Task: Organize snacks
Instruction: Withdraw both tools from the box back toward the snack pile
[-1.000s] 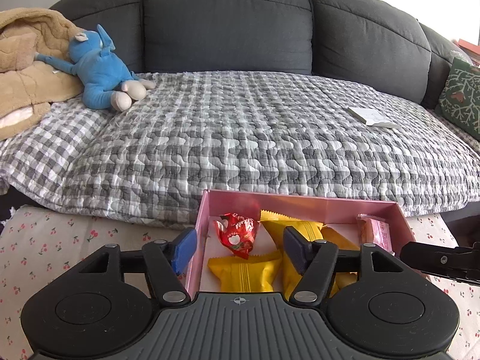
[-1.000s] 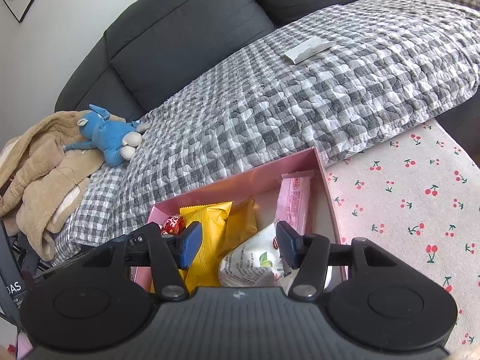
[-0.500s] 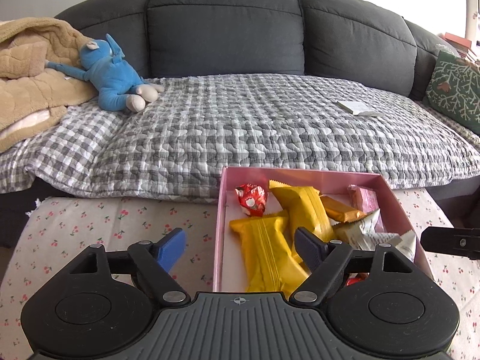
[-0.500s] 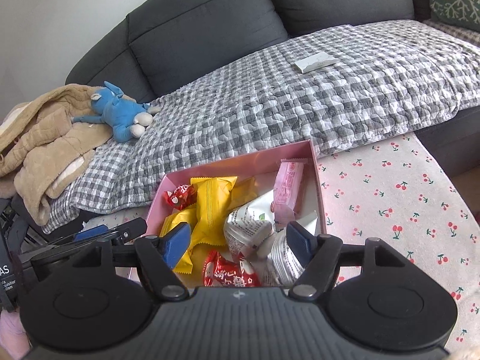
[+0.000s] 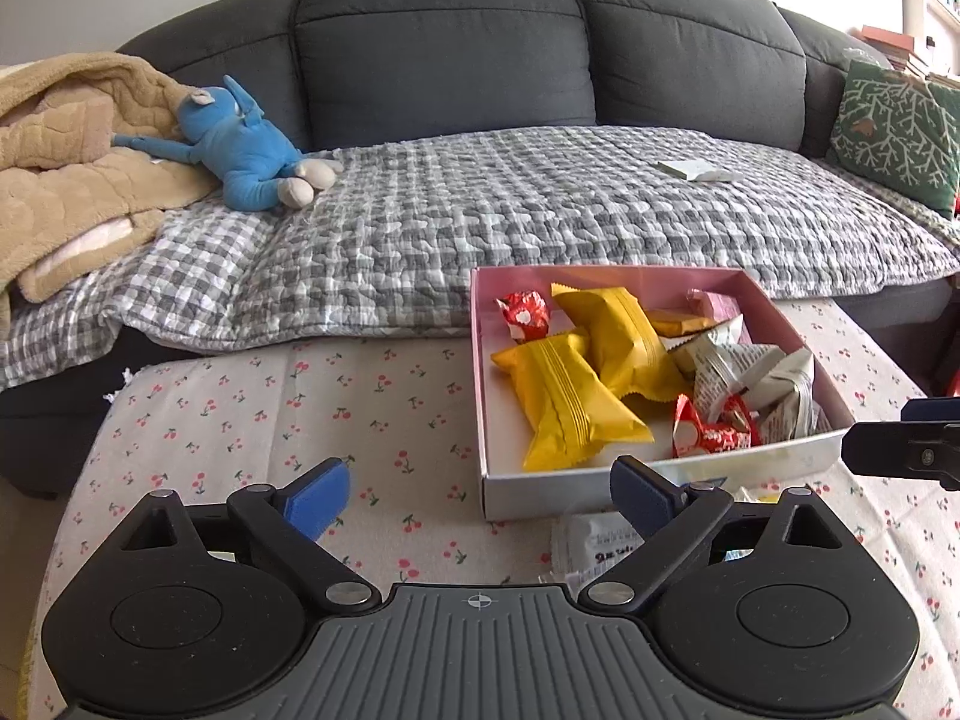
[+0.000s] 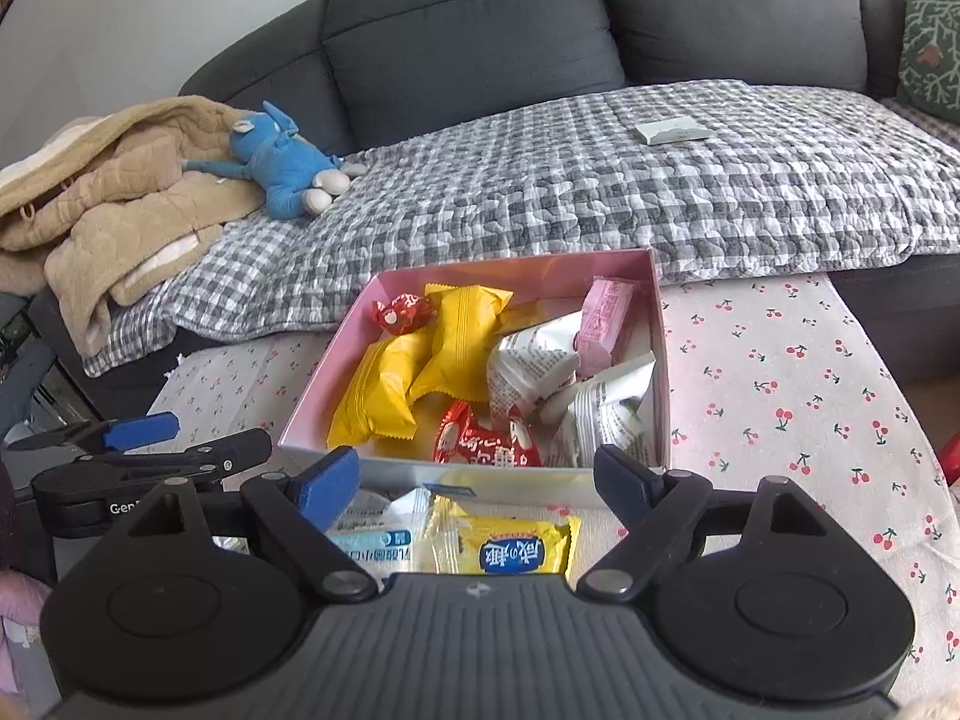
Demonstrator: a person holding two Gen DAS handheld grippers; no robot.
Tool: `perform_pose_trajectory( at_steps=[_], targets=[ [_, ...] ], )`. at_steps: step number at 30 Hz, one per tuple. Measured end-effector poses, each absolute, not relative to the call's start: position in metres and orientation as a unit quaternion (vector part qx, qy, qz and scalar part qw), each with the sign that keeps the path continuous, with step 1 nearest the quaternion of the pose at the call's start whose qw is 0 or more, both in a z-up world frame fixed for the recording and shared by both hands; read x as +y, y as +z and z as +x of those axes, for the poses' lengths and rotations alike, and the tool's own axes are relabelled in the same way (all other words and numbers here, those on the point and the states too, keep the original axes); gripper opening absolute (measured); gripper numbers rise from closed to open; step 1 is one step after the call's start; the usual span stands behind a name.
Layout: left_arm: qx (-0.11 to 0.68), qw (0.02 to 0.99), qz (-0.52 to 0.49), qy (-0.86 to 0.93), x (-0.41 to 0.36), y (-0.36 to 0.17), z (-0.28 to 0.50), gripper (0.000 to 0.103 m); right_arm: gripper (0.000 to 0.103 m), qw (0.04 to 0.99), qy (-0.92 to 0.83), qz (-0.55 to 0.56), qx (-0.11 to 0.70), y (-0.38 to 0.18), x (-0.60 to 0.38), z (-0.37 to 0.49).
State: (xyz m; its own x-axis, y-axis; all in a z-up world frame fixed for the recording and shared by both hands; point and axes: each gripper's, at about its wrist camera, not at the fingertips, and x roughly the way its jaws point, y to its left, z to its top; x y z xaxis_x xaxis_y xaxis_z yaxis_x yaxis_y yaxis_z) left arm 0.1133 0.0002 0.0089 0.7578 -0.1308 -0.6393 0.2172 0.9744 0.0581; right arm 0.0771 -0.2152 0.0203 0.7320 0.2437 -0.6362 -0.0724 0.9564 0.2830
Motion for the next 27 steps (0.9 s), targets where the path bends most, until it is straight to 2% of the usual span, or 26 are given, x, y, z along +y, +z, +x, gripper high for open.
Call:
perform_pose_trajectory(
  at_steps=[14,27],
  targets=[
    [0.348,0.929,0.071,-0.108,0.016,-0.012,0.067,0.098,0.096,0.929,0.097,0.07,0.35,0.003,-0.198,0.04],
    [0.349,0.925,0.105,-0.112,0.035,-0.038,0.046,0.099,0.097,0.932,0.088,0.023,0.351,-0.021,-0.19,0.018]
  ],
)
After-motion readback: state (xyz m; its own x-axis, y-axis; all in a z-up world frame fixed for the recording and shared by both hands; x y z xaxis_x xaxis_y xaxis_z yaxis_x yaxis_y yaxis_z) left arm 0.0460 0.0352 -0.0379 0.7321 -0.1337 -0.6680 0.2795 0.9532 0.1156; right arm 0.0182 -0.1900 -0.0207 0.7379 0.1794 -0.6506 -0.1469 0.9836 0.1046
